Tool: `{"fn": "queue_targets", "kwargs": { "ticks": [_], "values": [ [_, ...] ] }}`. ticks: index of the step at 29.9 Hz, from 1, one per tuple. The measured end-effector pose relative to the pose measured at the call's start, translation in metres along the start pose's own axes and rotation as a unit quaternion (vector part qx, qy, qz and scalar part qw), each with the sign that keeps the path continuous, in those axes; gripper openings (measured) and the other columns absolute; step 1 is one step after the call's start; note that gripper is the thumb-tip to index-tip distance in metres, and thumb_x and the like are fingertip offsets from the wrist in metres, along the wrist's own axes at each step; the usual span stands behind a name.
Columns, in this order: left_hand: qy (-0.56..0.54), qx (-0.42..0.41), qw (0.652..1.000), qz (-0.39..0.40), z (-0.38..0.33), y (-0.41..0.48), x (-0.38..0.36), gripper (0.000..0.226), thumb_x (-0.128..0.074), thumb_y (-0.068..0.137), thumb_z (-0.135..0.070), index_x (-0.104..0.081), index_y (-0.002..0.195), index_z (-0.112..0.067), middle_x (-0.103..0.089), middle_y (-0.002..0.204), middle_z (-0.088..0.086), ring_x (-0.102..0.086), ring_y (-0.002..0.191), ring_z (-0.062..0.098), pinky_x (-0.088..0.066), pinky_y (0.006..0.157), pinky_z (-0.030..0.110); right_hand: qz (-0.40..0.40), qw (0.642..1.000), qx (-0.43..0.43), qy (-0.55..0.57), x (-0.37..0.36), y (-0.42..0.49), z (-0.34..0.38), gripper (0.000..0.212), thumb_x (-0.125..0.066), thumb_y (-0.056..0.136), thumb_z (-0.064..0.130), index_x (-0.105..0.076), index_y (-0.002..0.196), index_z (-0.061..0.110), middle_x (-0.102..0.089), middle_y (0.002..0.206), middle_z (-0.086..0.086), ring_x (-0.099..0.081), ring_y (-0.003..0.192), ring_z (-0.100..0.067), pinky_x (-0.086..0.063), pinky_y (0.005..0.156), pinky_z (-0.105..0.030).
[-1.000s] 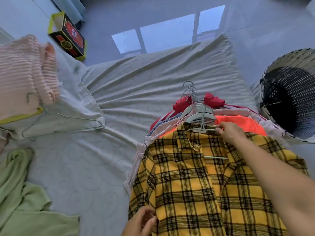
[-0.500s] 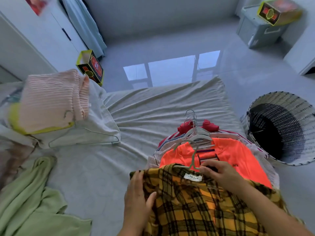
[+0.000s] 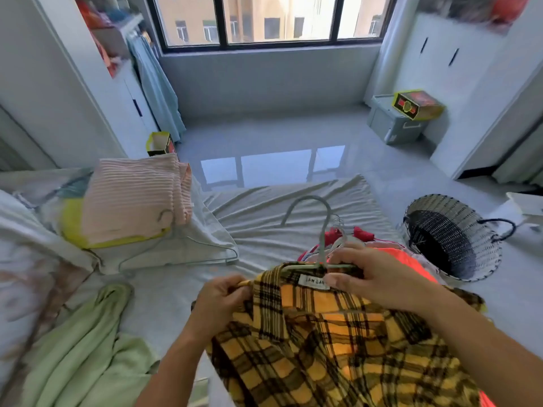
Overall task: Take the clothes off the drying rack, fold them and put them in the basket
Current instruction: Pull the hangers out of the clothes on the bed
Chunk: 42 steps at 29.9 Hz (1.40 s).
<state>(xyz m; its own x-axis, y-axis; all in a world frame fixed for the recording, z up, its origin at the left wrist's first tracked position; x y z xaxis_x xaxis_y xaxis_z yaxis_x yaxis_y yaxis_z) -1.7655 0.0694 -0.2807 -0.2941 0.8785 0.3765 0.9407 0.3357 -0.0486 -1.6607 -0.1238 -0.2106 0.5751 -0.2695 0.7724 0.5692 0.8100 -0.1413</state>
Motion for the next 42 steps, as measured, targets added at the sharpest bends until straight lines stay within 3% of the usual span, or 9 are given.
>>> {"fn": "queue_targets", "kwargs": {
  "ticks": [10,16,21,25,28,31,34,37,42],
  "values": [
    [0.136,-0.066,0.983,-0.100,-0.053,-0.074,0.170,0.029,-0.049,0.053,-0.059,-0.065,0.070,-0.043,-0.063,0.058,-0.005,-0.059,0.060,0.014,-0.047,0.063,0.036,0.004,0.996,0.080,-0.032,-0.035,0.017,0.178,0.051,-0.036,0.072,0.069,-0.061,0.093,0.029,-0.050,0.108,0.008,-0.050,0.098,-0.007,-0.042,0.087,-0.028],
    [0.144,-0.113,0.977,-0.108,-0.082,-0.131,0.181,0.017,-0.067,0.063,-0.046,-0.061,0.060,-0.062,-0.061,0.053,-0.022,-0.057,0.054,0.003,-0.041,0.052,0.015,0.054,0.990,0.124,0.041,-0.067,-0.009,0.223,0.037,-0.050,0.090,0.042,-0.056,0.071,0.010,-0.048,0.066,-0.001,-0.047,0.061,-0.010,-0.038,0.061,-0.026],
    [0.126,-0.145,0.973,-0.127,-0.076,-0.172,0.195,0.032,-0.068,0.078,-0.019,-0.070,0.073,-0.051,-0.067,0.078,-0.020,-0.063,0.074,0.002,-0.050,0.070,0.014,0.059,0.993,0.103,-0.002,-0.075,-0.049,0.203,0.035,-0.047,0.093,0.039,-0.047,0.067,0.015,-0.037,0.060,0.006,-0.035,0.047,0.000,-0.030,0.049,-0.014],
    [0.100,-0.094,0.956,-0.258,-0.041,-0.209,0.216,0.022,-0.064,0.081,-0.017,-0.070,0.073,-0.037,-0.066,0.068,-0.023,-0.058,0.069,-0.011,-0.041,0.064,0.003,0.026,0.996,0.083,0.036,-0.078,-0.074,0.164,0.046,-0.045,0.071,0.074,-0.053,0.061,0.030,-0.045,0.082,0.007,-0.049,0.076,-0.009,-0.037,0.071,-0.019],
    [0.035,-0.016,0.952,-0.302,-0.005,-0.229,0.222,0.014,-0.057,0.089,-0.003,-0.068,0.089,-0.010,-0.066,0.069,-0.017,-0.060,0.073,0.003,-0.043,0.061,0.005,0.007,0.992,0.068,0.102,-0.081,-0.091,0.139,0.054,-0.052,0.067,0.075,-0.067,0.072,0.023,-0.060,0.088,0.001,-0.058,0.086,-0.011,-0.039,0.071,-0.012],
    [0.018,0.059,0.945,-0.320,0.031,-0.225,0.225,0.016,-0.051,0.094,-0.014,-0.067,0.090,-0.010,-0.063,0.079,-0.005,-0.057,0.079,0.014,-0.046,0.068,0.024,0.025,0.964,0.071,0.254,-0.080,-0.097,0.127,0.068,-0.070,0.061,0.065,-0.070,0.083,0.001,-0.069,0.087,-0.011,-0.066,0.089,-0.015,-0.046,0.074,-0.012],
    [-0.032,0.088,0.932,-0.349,0.043,-0.211,0.226,0.020,-0.049,0.095,-0.021,-0.063,0.082,-0.016,-0.062,0.078,0.000,-0.057,0.085,0.024,-0.047,0.076,0.037,0.014,0.942,0.055,0.332,-0.076,-0.090,0.122,0.065,-0.072,0.053,0.071,-0.070,0.072,0.009,-0.071,0.088,-0.011,-0.066,0.086,-0.018,-0.051,0.074,-0.023],
    [-0.140,0.094,0.931,-0.323,0.034,-0.184,0.195,0.023,-0.048,0.096,-0.020,-0.061,0.079,-0.012,-0.060,0.070,0.002,-0.056,0.074,0.022,-0.050,0.061,0.023,-0.078,0.925,-0.028,0.371,-0.079,-0.063,0.114,0.061,-0.072,0.050,0.072,-0.068,0.063,0.013,-0.062,0.068,-0.009,-0.057,0.066,-0.017,-0.044,0.062,-0.023],
    [-0.243,0.134,0.948,-0.154,0.032,-0.146,0.089,0.012,-0.055,0.092,-0.018,-0.066,0.092,-0.014,-0.070,0.090,0.008,-0.064,0.092,0.028,-0.053,0.080,0.035,-0.167,0.805,-0.139,0.552,-0.122,-0.006,0.128,0.036,-0.048,0.095,0.027,-0.054,0.065,0.009,-0.044,0.061,-0.004,-0.041,0.045,-0.009,-0.033,0.045,-0.021]
  ]
}}
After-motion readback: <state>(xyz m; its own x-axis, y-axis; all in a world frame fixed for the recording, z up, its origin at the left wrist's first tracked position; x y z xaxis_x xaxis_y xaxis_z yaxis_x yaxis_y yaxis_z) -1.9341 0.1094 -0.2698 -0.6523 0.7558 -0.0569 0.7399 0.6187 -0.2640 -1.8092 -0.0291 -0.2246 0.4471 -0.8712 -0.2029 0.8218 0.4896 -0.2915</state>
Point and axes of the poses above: each hand's wrist, its own y-axis towards the middle knuckle, its own x-axis out of the back of the hand, z = x × y, the point moved 9 cm from there along y, towards the middle knuckle
